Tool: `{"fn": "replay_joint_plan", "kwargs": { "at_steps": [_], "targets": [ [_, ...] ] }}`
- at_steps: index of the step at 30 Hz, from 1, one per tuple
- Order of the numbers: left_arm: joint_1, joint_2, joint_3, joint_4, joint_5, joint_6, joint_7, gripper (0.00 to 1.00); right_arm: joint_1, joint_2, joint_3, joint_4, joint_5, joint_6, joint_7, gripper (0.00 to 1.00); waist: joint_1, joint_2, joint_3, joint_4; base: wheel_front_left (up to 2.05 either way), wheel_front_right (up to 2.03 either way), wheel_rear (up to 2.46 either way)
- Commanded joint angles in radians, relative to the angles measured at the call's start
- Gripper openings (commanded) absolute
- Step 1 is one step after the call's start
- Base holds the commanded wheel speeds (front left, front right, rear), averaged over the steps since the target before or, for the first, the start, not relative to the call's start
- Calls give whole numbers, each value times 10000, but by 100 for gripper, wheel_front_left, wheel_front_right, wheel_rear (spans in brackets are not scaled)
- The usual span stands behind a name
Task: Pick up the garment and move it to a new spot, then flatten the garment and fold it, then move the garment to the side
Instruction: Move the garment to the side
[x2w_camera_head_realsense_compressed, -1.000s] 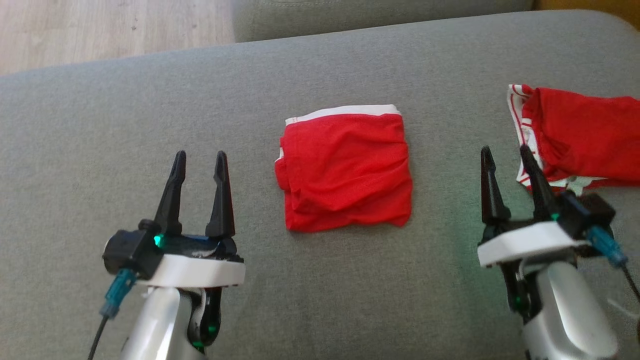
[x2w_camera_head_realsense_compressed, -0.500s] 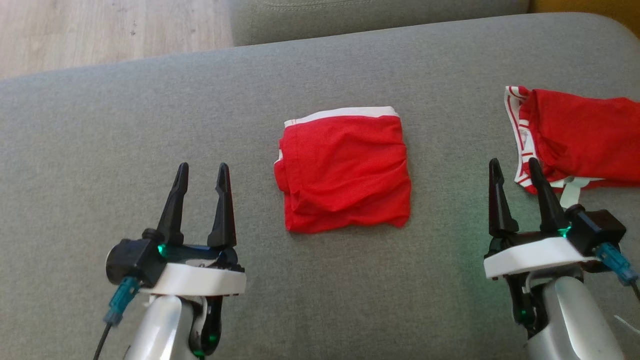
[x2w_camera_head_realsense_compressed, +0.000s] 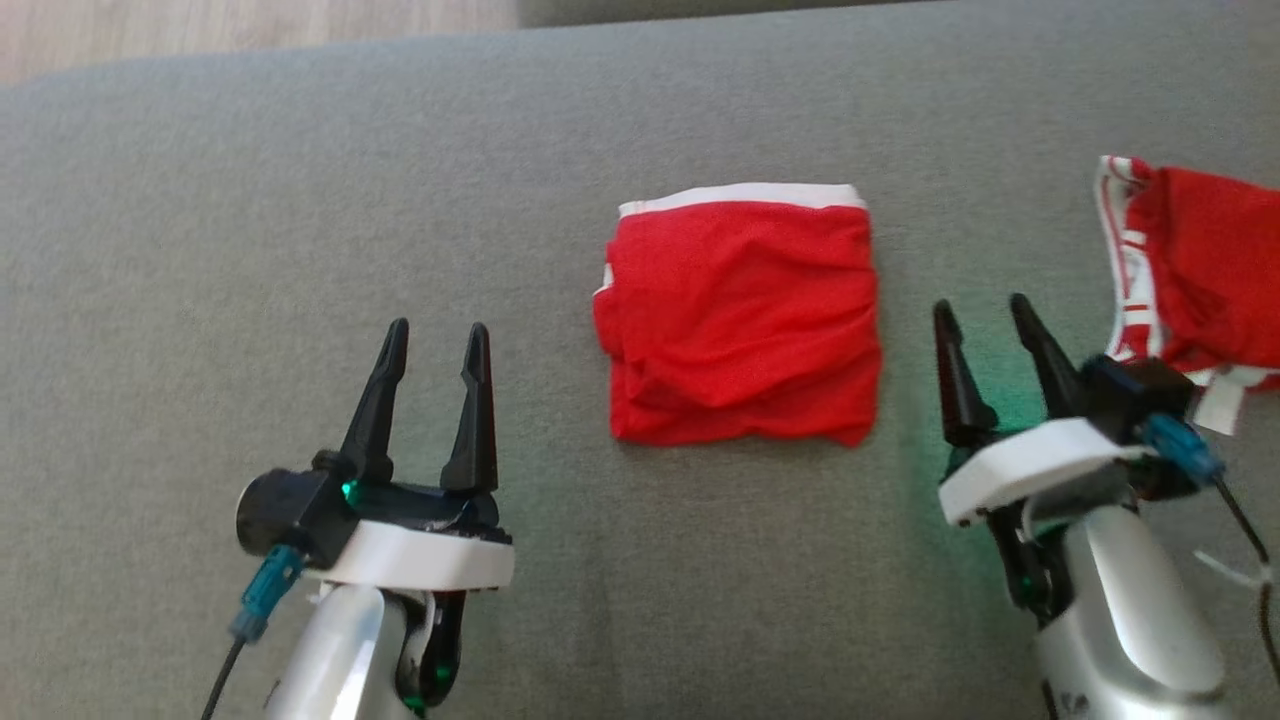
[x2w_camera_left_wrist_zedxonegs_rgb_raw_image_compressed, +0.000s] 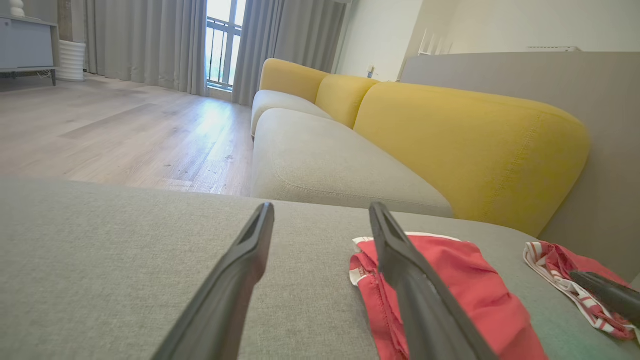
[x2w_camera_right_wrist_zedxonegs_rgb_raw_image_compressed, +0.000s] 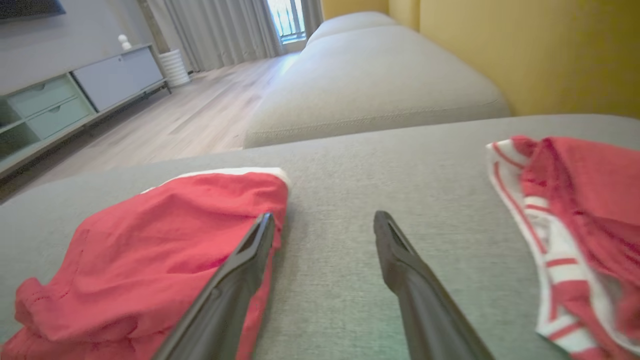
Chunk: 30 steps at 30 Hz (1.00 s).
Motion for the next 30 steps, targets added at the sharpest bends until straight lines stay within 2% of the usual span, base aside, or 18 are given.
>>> {"fn": "replay_joint_plan", "kwargs": {
  "at_steps": [1,7,13,22,23,24,30],
  "targets": [
    [-459,56,220,-249,19,-15,-51,100,-441,24,371,-116,94,75,134,100,0,0,223,237,0,0,0],
    [-656,56,-11,-187,-120,7,-51,100,-1188,24,883,1058,755,75,870,100,0,0,515,689,0,0,0],
    [-795,56,-205,-169,-240,68,-51,100,-1922,24,1293,2411,1927,75,1471,100,0,0,711,1048,0,0,0],
    [-971,56,-225,-211,-443,173,-51,100,-2648,24,1624,4076,1944,75,1903,100,0,0,878,1313,0,0,0],
    [-986,56,-207,-218,-450,176,-51,100,-2706,24,1651,4171,1939,75,1904,39,0,0,883,1319,0,0,0],
    [-1000,56,-188,-222,-450,176,-51,100,-2762,24,1677,4243,1882,75,1859,0,0,0,883,1322,0,0,0],
    [-956,56,-36,-211,-372,182,-51,100,-3100,24,1631,4324,1208,75,1221,0,0,0,726,1147,0,0,0]
  ]
}}
